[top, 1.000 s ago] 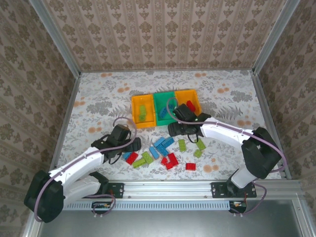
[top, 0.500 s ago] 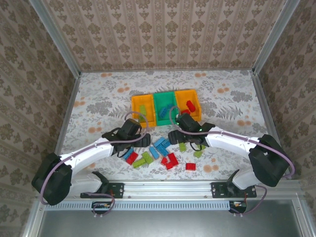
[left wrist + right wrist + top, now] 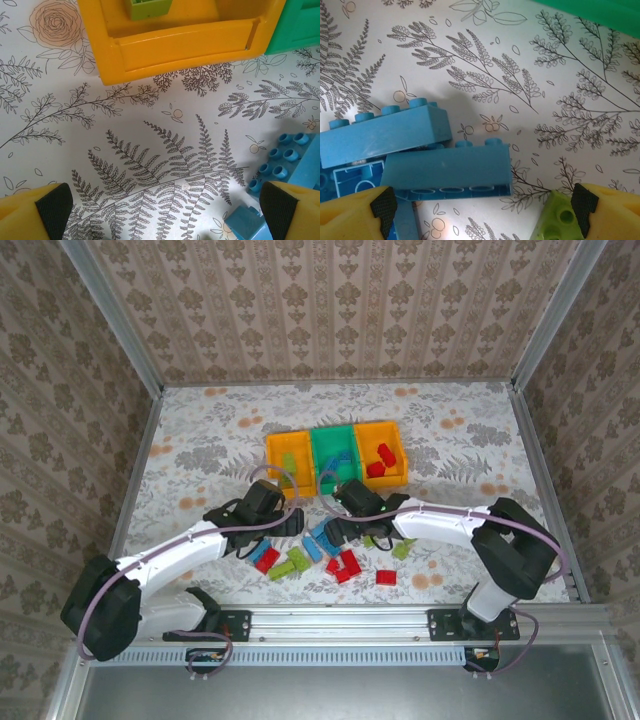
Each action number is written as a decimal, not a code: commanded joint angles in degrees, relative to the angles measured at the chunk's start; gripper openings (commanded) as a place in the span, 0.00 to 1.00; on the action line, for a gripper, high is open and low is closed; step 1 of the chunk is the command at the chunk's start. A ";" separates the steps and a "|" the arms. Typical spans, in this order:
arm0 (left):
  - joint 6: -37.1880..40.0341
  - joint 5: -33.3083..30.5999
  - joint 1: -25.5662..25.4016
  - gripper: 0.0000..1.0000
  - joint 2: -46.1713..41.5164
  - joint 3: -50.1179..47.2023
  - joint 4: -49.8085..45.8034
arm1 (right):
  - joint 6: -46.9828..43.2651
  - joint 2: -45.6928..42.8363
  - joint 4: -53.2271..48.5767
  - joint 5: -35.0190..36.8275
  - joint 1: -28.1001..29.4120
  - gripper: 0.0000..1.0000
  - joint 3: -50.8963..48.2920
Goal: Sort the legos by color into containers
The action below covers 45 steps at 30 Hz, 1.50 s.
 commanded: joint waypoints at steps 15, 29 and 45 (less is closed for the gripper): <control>-1.58 -1.35 0.67 1.00 -2.31 -2.13 -0.85 | 0.22 4.86 -0.88 0.00 1.49 0.90 4.81; -1.93 -1.54 0.79 1.00 -3.12 -3.03 -0.89 | 5.63 6.64 -4.06 3.08 1.71 0.83 4.97; -2.06 -1.56 0.89 1.00 -3.19 -2.93 -1.07 | 6.10 2.36 -6.38 7.24 0.86 0.68 5.40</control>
